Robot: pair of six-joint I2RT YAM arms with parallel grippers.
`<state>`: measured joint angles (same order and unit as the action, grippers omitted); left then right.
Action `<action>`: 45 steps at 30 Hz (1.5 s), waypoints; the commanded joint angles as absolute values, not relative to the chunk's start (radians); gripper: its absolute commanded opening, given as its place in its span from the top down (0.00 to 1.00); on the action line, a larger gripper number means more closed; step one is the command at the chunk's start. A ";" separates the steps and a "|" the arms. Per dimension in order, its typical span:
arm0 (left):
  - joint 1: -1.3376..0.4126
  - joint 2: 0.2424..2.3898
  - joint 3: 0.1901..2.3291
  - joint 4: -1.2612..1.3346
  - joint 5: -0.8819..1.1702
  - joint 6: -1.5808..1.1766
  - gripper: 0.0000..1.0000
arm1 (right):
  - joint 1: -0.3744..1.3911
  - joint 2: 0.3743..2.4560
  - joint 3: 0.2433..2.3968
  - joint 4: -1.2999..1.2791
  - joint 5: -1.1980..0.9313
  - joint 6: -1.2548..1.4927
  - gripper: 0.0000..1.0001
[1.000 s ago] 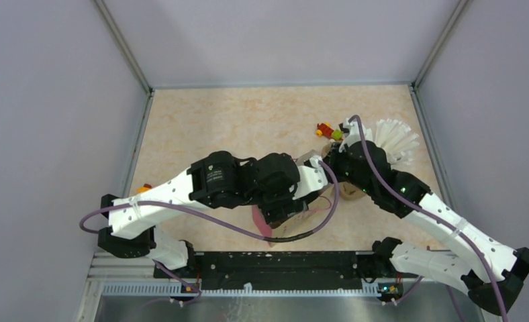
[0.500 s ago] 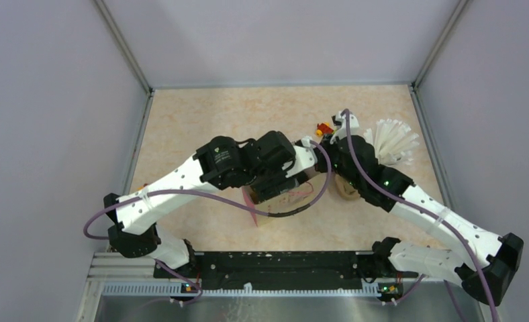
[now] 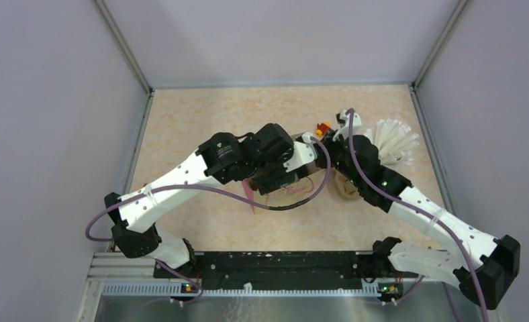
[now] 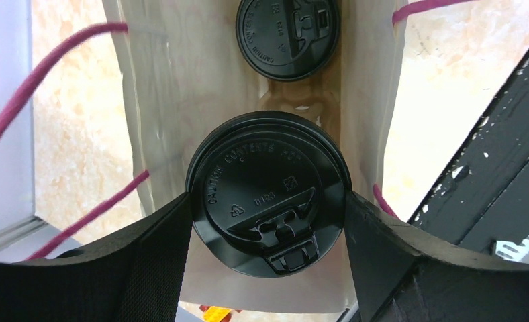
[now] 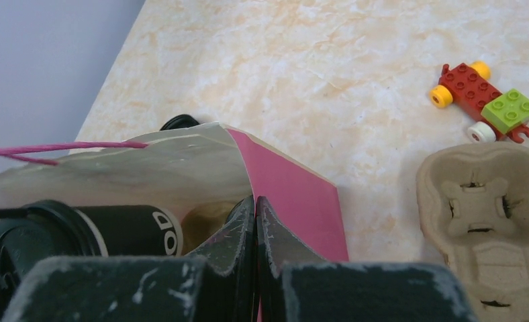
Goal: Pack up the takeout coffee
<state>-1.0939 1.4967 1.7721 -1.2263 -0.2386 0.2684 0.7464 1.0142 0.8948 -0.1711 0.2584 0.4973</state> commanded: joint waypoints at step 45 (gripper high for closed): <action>-1.336 1.572 1.658 -1.124 -0.485 0.237 0.52 | 0.738 0.529 0.599 -0.370 0.064 0.371 1.00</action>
